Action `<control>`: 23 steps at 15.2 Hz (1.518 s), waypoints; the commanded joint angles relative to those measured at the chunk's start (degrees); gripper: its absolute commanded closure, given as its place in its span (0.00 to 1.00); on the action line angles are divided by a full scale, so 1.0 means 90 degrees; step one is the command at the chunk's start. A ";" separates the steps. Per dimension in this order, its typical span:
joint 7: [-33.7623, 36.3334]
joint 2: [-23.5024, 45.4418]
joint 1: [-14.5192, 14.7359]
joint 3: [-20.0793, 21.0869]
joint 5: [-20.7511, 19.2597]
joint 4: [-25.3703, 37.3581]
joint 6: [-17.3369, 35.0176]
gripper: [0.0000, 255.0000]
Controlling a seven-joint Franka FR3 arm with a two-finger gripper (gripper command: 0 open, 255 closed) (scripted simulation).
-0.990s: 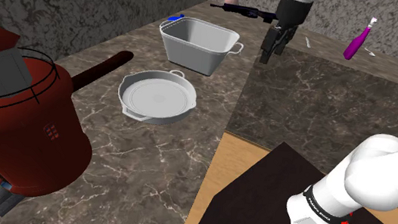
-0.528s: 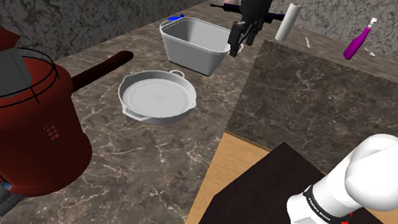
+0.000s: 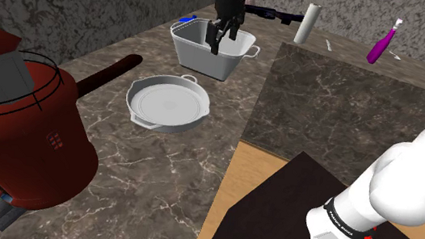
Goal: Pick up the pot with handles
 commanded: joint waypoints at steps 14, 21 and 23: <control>0.0403 0.0731 0.0162 0.0136 -0.0546 0.0131 0.0496 1.00; 0.0404 0.0733 0.0162 0.0136 -0.0547 0.0130 0.0499 1.00; 0.0378 0.0731 0.0165 0.0139 -0.0539 0.0215 0.0416 1.00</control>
